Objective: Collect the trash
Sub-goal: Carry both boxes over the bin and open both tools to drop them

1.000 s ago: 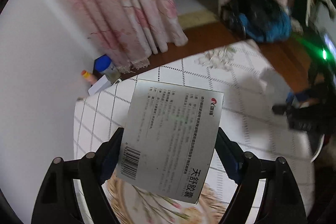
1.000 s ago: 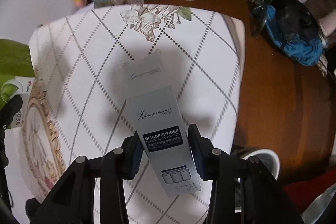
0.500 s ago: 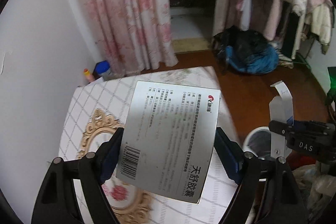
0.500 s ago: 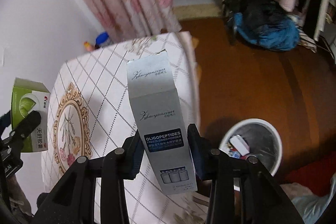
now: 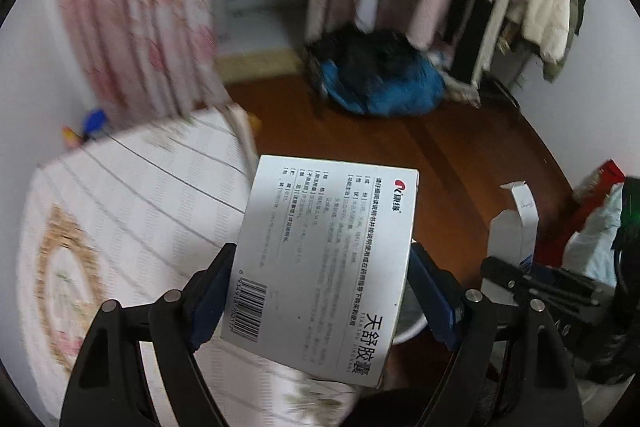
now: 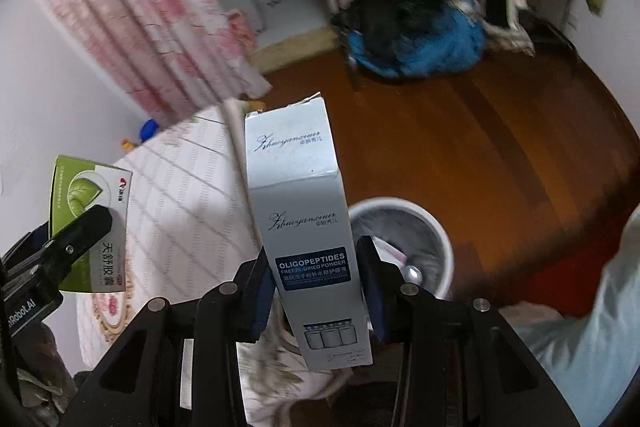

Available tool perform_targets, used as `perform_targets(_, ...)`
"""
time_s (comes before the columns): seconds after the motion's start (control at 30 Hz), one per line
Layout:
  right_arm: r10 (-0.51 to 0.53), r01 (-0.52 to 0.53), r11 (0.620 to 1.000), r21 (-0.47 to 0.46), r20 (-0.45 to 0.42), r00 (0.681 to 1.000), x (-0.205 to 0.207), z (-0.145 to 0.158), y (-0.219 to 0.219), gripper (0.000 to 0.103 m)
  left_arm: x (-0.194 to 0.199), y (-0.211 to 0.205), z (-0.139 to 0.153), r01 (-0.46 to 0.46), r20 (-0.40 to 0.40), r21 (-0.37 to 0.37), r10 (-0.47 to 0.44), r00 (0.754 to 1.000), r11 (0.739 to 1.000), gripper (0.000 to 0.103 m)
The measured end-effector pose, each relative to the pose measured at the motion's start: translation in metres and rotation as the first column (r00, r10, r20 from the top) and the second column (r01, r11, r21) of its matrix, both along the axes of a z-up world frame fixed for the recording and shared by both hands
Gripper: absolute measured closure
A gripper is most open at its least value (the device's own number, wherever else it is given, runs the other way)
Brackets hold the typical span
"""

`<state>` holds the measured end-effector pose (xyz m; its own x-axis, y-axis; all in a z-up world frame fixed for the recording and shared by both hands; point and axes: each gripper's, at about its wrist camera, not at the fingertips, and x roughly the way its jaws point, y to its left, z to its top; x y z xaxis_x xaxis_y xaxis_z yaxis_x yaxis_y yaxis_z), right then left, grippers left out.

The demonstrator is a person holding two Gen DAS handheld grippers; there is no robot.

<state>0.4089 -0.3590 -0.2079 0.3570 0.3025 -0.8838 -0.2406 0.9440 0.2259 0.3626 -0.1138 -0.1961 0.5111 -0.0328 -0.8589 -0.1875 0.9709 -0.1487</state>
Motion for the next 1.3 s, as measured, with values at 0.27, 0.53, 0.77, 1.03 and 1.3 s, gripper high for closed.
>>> perform_targets(0.27, -0.114, 0.108, 0.993, -0.04, -0.206, 0.972, 0.044, -0.101, -0.063, 0.063, 0.076, -0.045, -0.105, 0.086, -0.248, -0.132, -0.117, 0.962, 0.988, 0.021)
perform_targets(0.53, -0.148, 0.131, 0.989, -0.071, -0.338, 0.929, 0.073, -0.178, -0.085, 0.063, 0.11, -0.064, -0.17, 0.082, -0.396, -0.196, -0.156, 0.905, 0.977, 0.018)
perform_targets(0.77, -0.147, 0.117, 0.988, -0.096, -0.412, 0.899, 0.09, -0.223, -0.073, 0.062, 0.106, -0.066, -0.173, 0.079, -0.422, -0.144, -0.134, 0.897, 0.986, 0.001)
perform_targets(1.03, -0.14, 0.095, 0.987, -0.129, -0.417, 0.898, 0.082, -0.217, -0.062, 0.004, 0.079, -0.054, -0.138, 0.057, -0.359, -0.038, -0.067, 0.931, 0.998, 0.001)
perform_targets(1.3, -0.124, 0.087, 0.989, -0.122, -0.342, 0.932, 0.045, -0.145, -0.068, 0.003, 0.032, -0.045, -0.068, 0.039, -0.253, 0.015, -0.034, 0.967, 0.999, 0.001)
